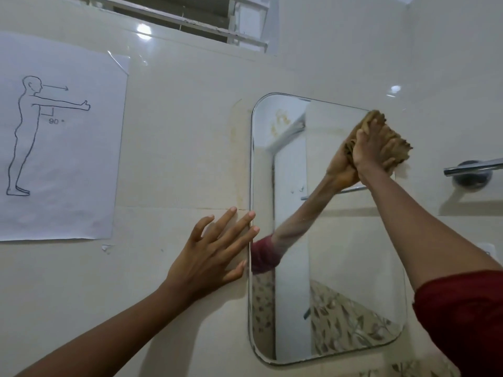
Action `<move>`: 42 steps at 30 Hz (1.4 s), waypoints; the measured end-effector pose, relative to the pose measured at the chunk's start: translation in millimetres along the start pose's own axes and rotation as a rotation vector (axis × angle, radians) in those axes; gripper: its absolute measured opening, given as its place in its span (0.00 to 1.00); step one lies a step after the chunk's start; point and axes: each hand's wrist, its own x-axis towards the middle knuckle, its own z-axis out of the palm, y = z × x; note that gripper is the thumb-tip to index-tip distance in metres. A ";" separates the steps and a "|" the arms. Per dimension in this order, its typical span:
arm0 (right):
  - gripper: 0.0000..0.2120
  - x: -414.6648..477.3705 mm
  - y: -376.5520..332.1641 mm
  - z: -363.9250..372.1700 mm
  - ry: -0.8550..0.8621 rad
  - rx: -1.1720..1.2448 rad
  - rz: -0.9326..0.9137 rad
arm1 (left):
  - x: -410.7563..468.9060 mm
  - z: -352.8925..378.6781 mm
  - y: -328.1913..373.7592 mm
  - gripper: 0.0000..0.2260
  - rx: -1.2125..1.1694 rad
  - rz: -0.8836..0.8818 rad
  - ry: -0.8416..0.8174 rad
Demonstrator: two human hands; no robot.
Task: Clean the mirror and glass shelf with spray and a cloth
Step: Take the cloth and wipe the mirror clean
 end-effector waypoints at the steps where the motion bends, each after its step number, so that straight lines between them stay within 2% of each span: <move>1: 0.26 0.1 -7.7 2.2 -0.019 -0.006 -0.036 | 0.1 -0.1 0.4 0.26 -0.004 -0.001 -0.003; 15: 0.27 -87.1 -98.1 61.0 -0.113 -0.240 -0.593 | -1.4 2.1 1.1 0.26 -0.038 -0.007 0.001; 20: 0.25 -128.2 -97.2 64.8 -0.207 -0.204 -0.819 | -2.6 2.3 0.5 0.26 -0.003 -0.013 0.007; 23: 0.25 -156.6 -79.4 64.1 -0.212 -0.211 -0.849 | -4.5 2.5 0.1 0.25 -0.016 -0.045 0.063; 29: 0.26 -213.3 -26.8 60.7 -0.253 -0.267 -0.835 | -4.6 0.0 1.0 0.23 -0.233 -0.175 0.229; 34: 0.27 -263.8 27.6 53.9 -0.280 -0.307 -0.852 | -4.2 -0.3 0.4 0.23 -0.209 -0.168 0.180; 38: 0.28 -300.9 71.0 46.6 -0.335 -0.358 -0.880 | -5.2 2.6 1.8 0.24 -0.060 -0.102 0.094; 42: 0.27 -326.7 98.2 38.4 -0.363 -0.446 -0.902 | -4.4 3.6 1.3 0.24 0.041 -0.021 0.078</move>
